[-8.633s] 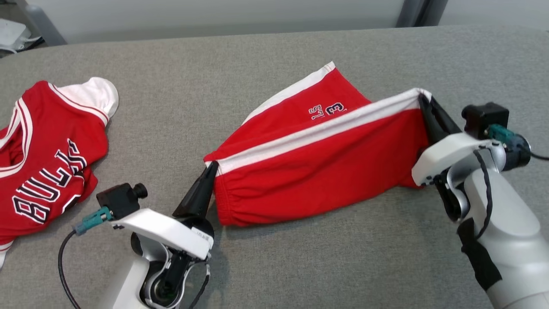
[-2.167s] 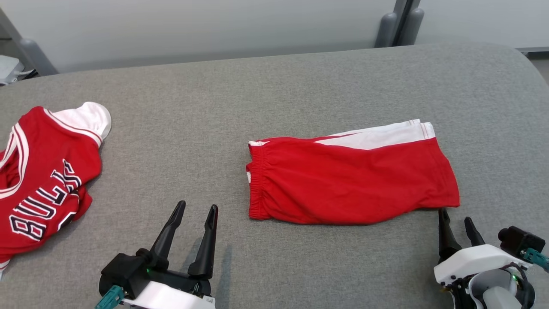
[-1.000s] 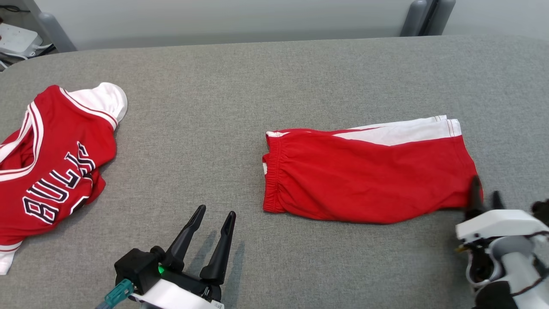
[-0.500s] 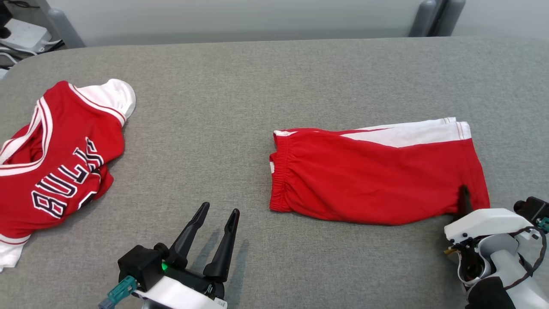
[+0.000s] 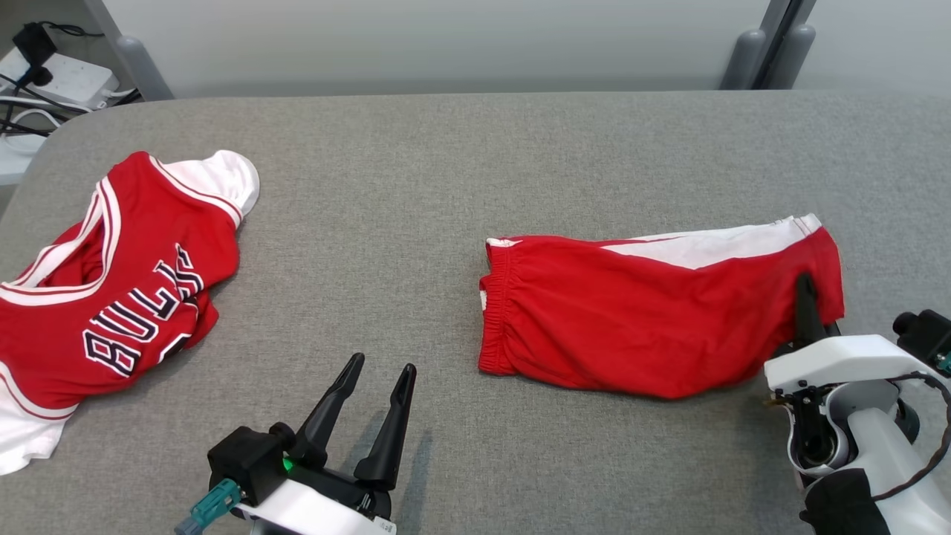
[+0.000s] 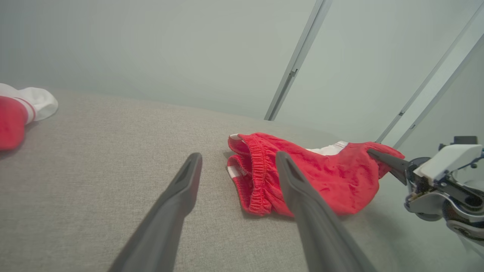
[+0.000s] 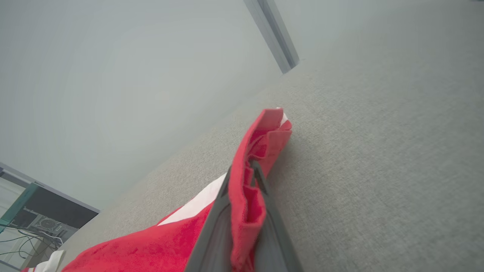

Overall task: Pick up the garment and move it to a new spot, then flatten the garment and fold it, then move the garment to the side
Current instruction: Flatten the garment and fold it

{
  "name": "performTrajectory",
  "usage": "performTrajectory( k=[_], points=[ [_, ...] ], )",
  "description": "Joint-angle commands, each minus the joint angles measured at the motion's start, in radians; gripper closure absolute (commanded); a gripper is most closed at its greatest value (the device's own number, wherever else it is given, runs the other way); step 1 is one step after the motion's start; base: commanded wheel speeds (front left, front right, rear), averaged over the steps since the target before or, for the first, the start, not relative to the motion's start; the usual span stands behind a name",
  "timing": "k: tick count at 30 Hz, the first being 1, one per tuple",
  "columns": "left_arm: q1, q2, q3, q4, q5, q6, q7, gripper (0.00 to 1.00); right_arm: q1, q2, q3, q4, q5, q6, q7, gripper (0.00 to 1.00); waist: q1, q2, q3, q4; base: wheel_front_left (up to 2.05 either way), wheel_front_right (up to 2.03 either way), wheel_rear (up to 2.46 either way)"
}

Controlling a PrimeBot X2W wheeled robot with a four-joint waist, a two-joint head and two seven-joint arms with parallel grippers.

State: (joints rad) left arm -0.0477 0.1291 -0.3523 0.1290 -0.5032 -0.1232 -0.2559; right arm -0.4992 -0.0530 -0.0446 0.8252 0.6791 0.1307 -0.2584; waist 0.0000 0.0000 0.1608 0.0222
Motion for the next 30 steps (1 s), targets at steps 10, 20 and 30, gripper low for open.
performTrajectory(
  k=[10, 20, 30],
  points=[
    [0.000, -0.006, 0.026, -0.009, -0.008, -0.007, -0.006, 0.00, 0.057, 0.003, 0.216, -0.236, 0.075, 0.000, -0.003, 1.00, 0.0000, 0.0000, -0.041, 0.044, 0.00, 0.00, 0.00],
    [0.008, -0.027, 0.035, 0.002, -0.006, -0.007, -0.006, 0.00, 0.063, 0.003, 0.441, -0.242, 0.150, 0.000, -0.003, 1.00, 0.0000, 0.0000, -0.068, 0.131, 0.00, 0.00, 0.00],
    [0.004, -0.039, 0.036, 0.010, -0.008, -0.007, -0.006, 0.00, 0.036, 0.003, 0.586, -0.159, 0.226, 0.000, -0.003, 0.62, 0.0000, 0.0000, -0.071, 0.200, 0.00, 0.00, 0.00]
  ],
)
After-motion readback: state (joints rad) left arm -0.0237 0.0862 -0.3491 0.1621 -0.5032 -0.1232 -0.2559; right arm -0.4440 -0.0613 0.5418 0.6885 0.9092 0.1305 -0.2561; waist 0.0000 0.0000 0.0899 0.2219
